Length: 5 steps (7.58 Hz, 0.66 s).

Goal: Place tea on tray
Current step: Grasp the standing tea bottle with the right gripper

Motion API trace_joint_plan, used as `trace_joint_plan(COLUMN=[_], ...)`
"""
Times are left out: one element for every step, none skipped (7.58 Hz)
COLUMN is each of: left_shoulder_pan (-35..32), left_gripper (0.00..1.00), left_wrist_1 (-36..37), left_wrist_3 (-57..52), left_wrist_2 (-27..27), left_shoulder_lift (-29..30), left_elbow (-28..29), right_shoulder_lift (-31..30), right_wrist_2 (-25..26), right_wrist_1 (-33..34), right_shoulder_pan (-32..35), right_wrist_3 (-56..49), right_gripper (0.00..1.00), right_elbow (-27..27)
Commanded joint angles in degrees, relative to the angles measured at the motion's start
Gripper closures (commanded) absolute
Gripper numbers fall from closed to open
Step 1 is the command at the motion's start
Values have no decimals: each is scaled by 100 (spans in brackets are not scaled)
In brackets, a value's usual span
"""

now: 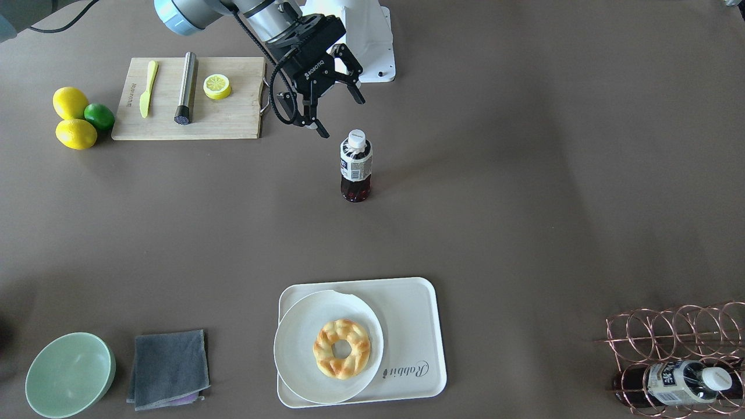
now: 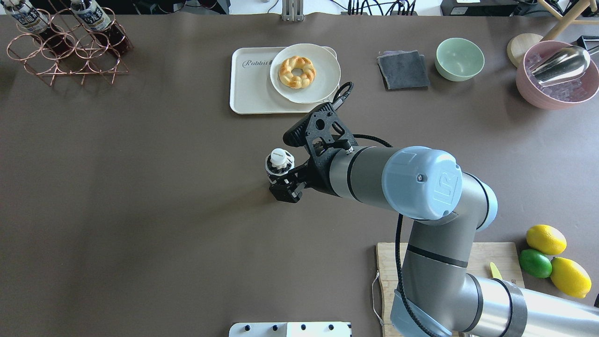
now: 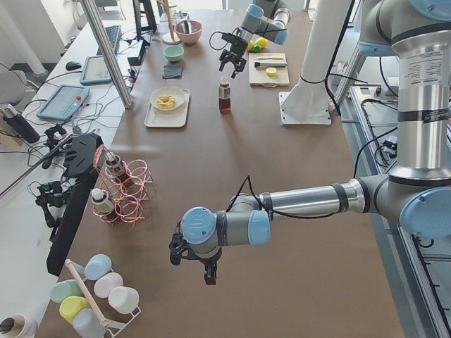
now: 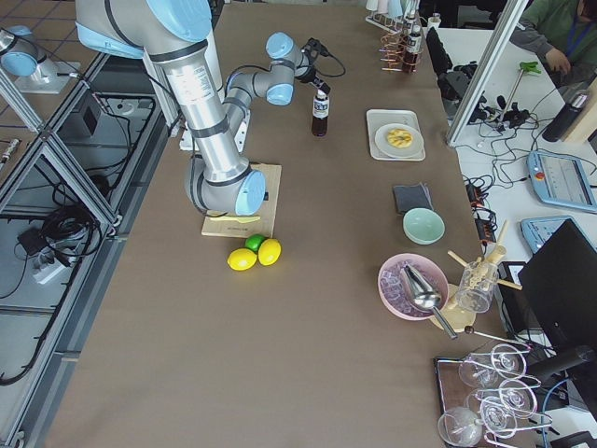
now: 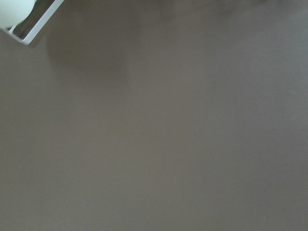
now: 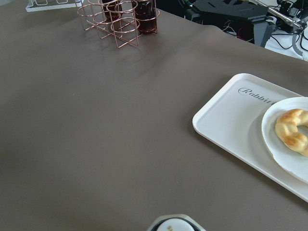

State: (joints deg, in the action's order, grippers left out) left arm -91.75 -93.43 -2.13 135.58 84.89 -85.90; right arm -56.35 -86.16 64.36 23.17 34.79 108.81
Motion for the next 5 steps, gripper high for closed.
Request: trace_joint_plan(left_shoulder_pan=[-36, -36, -36, -36, -36], left_gripper=[2, 2, 2, 2, 2], left_wrist_1=[35, 35, 35, 44, 44], left_wrist_3=[-16, -16, -16, -7, -7], left_wrist_2=[-14, -5, -5, -13, -14], left_shoulder_lift=[-8, 1, 10, 18, -8], left_elbow=[30, 30, 21, 47, 38], right_shoulder_lift=[98, 98, 81, 89, 81], right_wrist_2=[370, 389, 450, 512, 530], right_wrist_1=[-11, -11, -11, -11, -11], right_shoulder_pan=[4, 4, -40, -101, -137], right_wrist_3=[-8, 1, 1, 1, 1], right_gripper=[1, 1, 2, 5, 6], right_elbow=[-245, -264, -273, -273, -273])
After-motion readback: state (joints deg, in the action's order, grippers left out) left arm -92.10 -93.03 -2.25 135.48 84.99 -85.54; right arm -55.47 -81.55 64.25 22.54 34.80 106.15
